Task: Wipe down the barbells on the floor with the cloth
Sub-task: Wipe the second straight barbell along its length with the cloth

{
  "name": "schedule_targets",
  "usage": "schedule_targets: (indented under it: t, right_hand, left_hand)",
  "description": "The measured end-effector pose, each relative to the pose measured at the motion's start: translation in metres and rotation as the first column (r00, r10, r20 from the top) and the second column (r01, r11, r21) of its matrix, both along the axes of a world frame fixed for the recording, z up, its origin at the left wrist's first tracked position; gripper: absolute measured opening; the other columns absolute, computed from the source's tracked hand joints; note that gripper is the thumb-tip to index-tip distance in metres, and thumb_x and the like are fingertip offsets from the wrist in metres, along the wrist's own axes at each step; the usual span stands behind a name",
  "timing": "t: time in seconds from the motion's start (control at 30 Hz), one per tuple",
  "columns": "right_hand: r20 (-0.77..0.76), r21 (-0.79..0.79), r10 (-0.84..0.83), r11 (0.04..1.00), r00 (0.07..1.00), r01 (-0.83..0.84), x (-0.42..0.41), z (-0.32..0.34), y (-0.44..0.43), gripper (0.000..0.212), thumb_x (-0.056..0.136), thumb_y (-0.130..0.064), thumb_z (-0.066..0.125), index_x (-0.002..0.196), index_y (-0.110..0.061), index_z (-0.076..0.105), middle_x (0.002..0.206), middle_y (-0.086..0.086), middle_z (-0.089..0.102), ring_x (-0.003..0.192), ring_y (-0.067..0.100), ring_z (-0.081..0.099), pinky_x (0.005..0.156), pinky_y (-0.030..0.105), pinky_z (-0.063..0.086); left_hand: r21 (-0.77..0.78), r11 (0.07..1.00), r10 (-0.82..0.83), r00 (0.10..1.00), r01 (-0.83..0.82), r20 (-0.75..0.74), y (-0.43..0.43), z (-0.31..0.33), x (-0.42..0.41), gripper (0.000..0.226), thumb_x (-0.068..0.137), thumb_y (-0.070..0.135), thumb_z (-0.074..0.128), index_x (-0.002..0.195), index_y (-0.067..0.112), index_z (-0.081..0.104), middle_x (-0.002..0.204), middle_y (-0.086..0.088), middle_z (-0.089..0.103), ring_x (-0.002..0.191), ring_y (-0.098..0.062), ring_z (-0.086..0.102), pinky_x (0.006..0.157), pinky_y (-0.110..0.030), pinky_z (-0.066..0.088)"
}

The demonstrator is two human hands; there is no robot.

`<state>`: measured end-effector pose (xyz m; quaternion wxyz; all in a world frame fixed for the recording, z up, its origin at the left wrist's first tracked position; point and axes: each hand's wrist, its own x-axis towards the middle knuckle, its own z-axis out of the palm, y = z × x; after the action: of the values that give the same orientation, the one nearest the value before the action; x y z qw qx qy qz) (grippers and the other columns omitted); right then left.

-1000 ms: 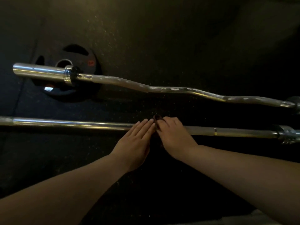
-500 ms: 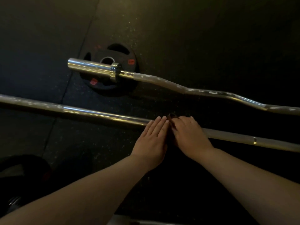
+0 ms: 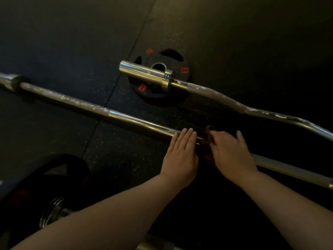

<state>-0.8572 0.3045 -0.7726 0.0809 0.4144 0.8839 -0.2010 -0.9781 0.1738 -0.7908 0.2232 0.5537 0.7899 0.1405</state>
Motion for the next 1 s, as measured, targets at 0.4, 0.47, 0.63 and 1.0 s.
schedule_targets:
  t: [0.4,0.47,0.63,1.0]
  right_hand:
    - [-0.24,-0.855,-0.772,0.456,0.588,0.249,-0.052,0.024,-0.021,0.054,0.107,-0.045,0.041,0.157,-0.031,0.027,0.148,-0.007,0.042,0.136,0.012,0.04,0.112,0.037,0.035]
    - [-0.288,-0.797,-0.732,0.541,0.618,0.269,-0.049,0.017,-0.024,0.053,0.107,-0.045,0.041,0.157,-0.032,0.028,0.155,-0.008,0.039,0.142,0.013,0.038,0.118,0.042,0.032]
    - [-0.339,-0.68,-0.517,0.712,0.786,0.175,-0.049,0.004,-0.029,0.053,0.108,-0.037,0.04,0.157,-0.026,0.027,0.162,-0.006,0.033,0.143,0.007,0.033,0.118,0.034,0.027]
    - [-0.293,-0.456,-0.37,0.865,0.881,0.211,-0.089,-0.004,-0.046,0.049,0.104,-0.043,0.04,0.15,-0.026,0.039,0.141,0.0,0.05,0.135,0.019,0.044,0.113,0.047,0.039]
  left_hand:
    - [0.085,0.994,-0.076,0.997,0.073,0.025,0.021,-0.011,-0.001,0.069,0.104,0.043,0.042,0.158,0.033,0.001,0.166,0.001,0.012,0.154,-0.02,-0.009,0.124,-0.044,-0.008]
    - [0.095,0.99,-0.1,0.993,0.105,-0.06,0.021,-0.02,-0.01,0.064,0.102,0.041,0.048,0.157,0.022,0.019,0.16,-0.006,0.025,0.153,-0.025,0.009,0.126,-0.045,-0.002]
    - [0.269,0.963,0.055,0.994,-0.027,-0.099,0.0,-0.023,-0.055,0.045,0.095,0.032,0.05,0.137,0.017,0.051,0.139,-0.006,0.051,0.141,-0.023,0.036,0.126,-0.047,0.015]
    - [0.197,0.976,0.112,0.992,-0.097,-0.063,-0.003,-0.009,-0.068,0.038,0.099,0.036,0.049,0.134,0.02,0.052,0.143,-0.005,0.05,0.149,-0.025,0.025,0.125,-0.049,0.011]
